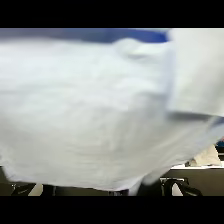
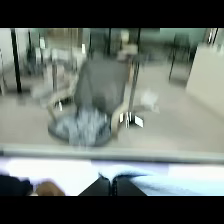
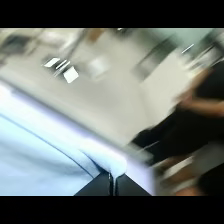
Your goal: Fold the shirts.
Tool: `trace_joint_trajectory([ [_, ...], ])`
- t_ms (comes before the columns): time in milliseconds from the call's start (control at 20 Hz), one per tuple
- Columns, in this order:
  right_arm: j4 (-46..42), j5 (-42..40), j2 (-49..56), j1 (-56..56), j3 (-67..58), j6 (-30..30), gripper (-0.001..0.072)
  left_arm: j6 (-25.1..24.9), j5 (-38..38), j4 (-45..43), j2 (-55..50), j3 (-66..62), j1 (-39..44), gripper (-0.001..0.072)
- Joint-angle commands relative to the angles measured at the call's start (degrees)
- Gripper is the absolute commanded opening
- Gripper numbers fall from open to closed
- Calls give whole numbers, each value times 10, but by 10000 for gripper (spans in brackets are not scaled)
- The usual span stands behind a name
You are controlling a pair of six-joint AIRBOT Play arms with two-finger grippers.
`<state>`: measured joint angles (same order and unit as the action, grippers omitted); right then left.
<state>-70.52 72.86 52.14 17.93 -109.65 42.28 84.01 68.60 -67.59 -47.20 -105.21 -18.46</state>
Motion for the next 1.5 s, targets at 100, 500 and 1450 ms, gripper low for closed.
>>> trace_joint_trajectory([
  [100,35,212,276,-37,38,52,42,-30,30,-3,-131,227,1,27],
  [500,54,-92,540,-120,55,173,43,-30,-115,120,-403,289,7,28],
  [1450,-1,121,486,-133,230,155,42,-82,128,-19,-441,333,0,27],
])
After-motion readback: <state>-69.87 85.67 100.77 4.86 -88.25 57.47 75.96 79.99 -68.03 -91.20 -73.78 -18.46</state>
